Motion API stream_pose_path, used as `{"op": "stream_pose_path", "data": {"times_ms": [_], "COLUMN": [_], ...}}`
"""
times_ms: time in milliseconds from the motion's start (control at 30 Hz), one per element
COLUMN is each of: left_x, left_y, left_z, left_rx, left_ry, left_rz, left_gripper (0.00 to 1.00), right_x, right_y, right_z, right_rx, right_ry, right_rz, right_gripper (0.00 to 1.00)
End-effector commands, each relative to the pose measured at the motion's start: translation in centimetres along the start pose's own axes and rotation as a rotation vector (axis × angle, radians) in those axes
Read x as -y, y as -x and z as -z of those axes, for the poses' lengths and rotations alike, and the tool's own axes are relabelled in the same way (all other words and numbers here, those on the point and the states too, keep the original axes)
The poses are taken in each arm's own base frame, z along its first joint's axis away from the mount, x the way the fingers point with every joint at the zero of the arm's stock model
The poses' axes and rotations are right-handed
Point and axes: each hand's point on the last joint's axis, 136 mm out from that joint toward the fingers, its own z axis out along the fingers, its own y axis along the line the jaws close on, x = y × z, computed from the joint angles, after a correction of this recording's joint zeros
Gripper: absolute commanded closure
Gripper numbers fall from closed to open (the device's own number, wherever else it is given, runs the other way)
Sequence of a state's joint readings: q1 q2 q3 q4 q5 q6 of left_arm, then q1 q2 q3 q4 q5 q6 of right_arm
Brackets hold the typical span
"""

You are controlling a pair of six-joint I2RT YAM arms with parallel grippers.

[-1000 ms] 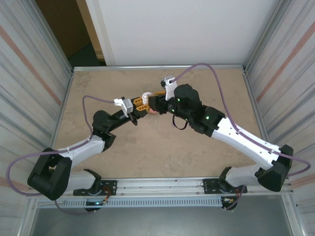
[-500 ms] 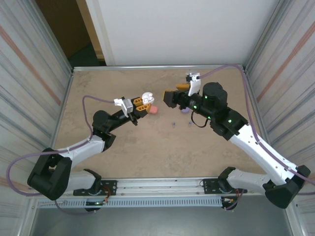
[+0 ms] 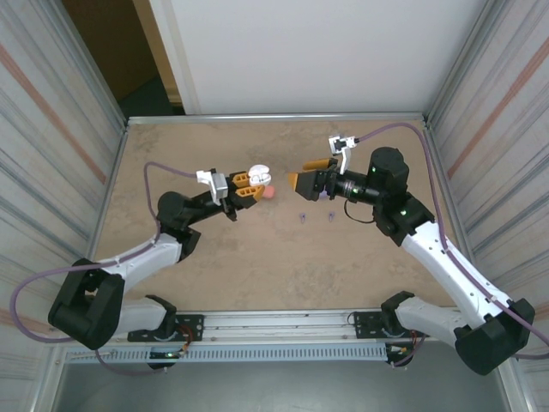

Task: Insert wireless bluetooth earbuds into charging case

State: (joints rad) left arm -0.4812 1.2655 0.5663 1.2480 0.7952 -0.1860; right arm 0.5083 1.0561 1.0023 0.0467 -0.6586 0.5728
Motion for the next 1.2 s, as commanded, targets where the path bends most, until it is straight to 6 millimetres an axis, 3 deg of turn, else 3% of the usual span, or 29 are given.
{"op": "stream_pose_path", "data": {"times_ms": [0, 367, 633, 1167], "left_x": [1.2, 1.4, 1.3, 1.0], "left_y": [1.7, 1.5, 1.2, 0.7], "left_z": [-0.6, -1.2, -1.3, -1.4], "left_rx": [0.037, 0.029, 0.02, 0.005], "left_ry": [-0.113, -0.178, -0.176, -0.171], "left_rz": [-0.011, 0.024, 0.028, 0.03], "left_gripper": [1.0, 1.0, 1.0, 1.0], "right_x": [-2.0, -3.9, -4.5, -5.3], "right_y": [0.2, -0.4, -0.5, -0.6], "right_z": [-0.4, -2.6, -3.8, -4.3], "right_rx": [-0.027, -0.116, -0.149, -0.168], "right_ry": [0.119, 0.216, 0.25, 0.272], "right_rz": [0.017, 0.072, 0.066, 0.067], "right_gripper": [0.01, 0.01, 0.07, 0.14]}}
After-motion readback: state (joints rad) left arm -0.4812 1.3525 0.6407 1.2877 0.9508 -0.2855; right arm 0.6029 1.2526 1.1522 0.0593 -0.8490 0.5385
